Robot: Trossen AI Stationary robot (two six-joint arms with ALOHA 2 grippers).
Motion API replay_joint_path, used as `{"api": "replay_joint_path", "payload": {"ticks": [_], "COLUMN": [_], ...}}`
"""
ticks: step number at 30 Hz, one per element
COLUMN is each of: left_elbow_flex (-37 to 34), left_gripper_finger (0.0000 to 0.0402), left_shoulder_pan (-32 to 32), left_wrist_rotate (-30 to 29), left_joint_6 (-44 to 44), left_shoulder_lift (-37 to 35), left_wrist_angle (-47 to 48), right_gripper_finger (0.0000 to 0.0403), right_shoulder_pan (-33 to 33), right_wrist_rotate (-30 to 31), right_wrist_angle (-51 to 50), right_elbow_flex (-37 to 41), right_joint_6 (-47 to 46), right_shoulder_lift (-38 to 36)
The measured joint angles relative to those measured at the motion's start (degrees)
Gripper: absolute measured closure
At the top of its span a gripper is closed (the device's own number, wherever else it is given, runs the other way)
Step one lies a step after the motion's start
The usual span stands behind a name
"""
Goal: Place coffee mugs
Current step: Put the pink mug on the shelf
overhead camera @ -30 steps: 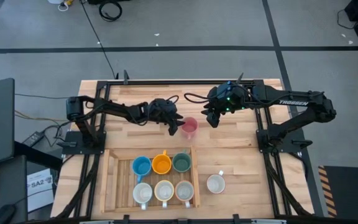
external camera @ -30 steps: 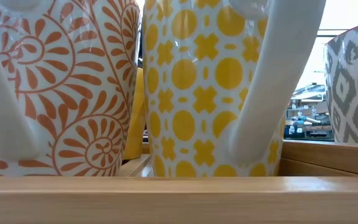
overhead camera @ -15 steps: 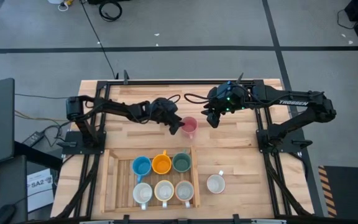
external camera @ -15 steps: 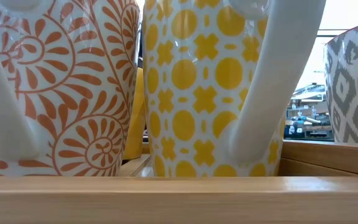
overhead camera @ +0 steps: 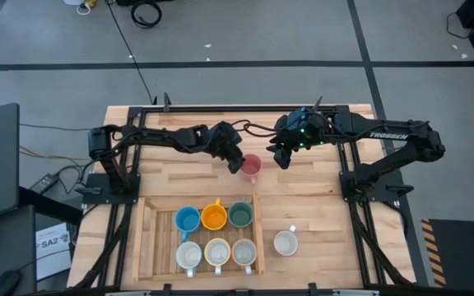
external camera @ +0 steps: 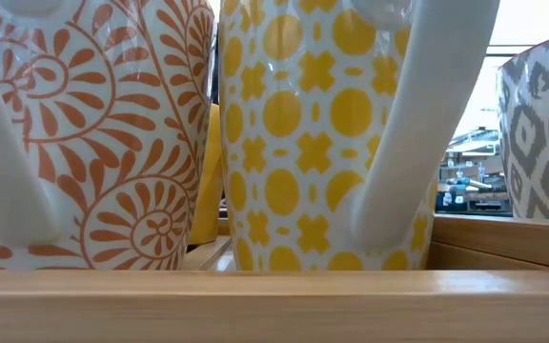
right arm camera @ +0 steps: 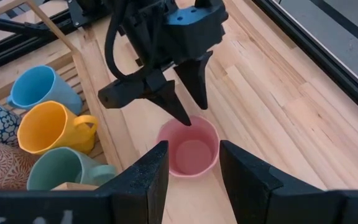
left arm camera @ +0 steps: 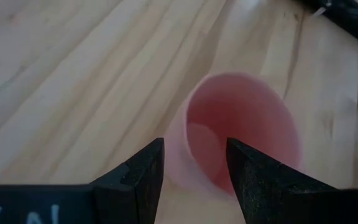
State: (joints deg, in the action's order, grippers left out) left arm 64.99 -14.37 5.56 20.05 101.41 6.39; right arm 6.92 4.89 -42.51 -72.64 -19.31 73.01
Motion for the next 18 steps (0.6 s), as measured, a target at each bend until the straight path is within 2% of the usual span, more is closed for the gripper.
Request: {"api": "replay_joint_path", "payload": {"ticks": [18], "left_elbow_flex": [0.3], "left_gripper_finger": [0.0222], "left_shoulder_pan": [1.0], "left_wrist_rotate": [-2.6], "left_joint_6": [0.3], "left_shoulder_lift": [0.0], "left_wrist_angle": [0.0], "right_gripper_finger": [0.0254], "right_shoulder_pan": [0.0], "right_wrist_rotate": [0.0], "right_wrist_angle": [0.0], "right_elbow_flex": [0.0], "right_joint_6": [0.0], "right_shoulder_lift": [0.0]}}
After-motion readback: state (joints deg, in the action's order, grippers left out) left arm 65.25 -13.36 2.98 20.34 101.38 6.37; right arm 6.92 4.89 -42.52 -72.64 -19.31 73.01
